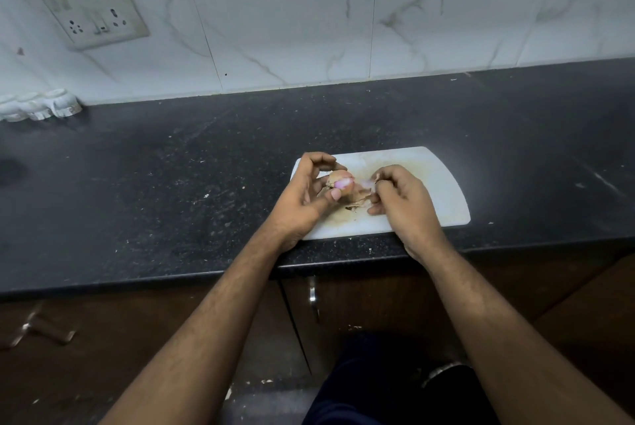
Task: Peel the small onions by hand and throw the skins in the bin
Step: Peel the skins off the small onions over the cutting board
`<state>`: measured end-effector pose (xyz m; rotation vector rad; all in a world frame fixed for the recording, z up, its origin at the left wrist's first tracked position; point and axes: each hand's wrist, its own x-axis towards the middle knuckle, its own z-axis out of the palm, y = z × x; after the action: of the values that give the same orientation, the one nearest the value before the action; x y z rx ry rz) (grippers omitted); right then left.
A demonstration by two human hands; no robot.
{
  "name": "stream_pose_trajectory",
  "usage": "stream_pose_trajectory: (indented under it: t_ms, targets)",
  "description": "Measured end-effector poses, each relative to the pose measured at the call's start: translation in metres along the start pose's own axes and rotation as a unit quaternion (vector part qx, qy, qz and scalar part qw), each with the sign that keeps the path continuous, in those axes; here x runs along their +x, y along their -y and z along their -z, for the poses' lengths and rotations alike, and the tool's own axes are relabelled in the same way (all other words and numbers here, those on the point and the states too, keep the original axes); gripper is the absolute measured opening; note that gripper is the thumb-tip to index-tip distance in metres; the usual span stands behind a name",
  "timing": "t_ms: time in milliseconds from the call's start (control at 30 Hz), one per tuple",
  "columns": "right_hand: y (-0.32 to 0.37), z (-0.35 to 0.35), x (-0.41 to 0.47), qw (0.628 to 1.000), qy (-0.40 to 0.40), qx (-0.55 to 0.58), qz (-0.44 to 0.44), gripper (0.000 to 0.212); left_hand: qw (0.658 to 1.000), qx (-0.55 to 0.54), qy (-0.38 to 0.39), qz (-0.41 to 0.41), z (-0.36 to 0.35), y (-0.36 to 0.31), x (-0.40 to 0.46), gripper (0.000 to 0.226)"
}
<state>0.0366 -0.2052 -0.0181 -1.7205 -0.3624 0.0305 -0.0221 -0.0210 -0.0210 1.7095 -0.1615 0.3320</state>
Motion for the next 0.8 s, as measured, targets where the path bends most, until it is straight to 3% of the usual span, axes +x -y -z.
stream_pose_trajectory:
  t_ms: [267, 367, 567, 800]
  targets:
    - [-0.002, -0.007, -0.001, 0.988, 0.005, -0.123, 0.092, 0.030, 0.999, 0.018, 0.007, 0.032, -0.004, 0.001, 0.000, 0.037]
    - [-0.002, -0.005, -0.004, 0.984, 0.032, -0.122, 0.129, 0.035, 0.998, 0.042, 0.004, 0.043, -0.005, 0.004, 0.000, 0.036]
    - [-0.002, -0.007, -0.006, 0.994, 0.005, -0.066, 0.090, 0.024, 0.997, 0.067, 0.009, 0.047, -0.008, 0.001, -0.001, 0.038]
    - [-0.004, -0.011, -0.011, 0.984, -0.024, -0.122, 0.130, 0.008, 0.992, 0.126, -0.002, 0.014, -0.011, 0.000, 0.000, 0.036]
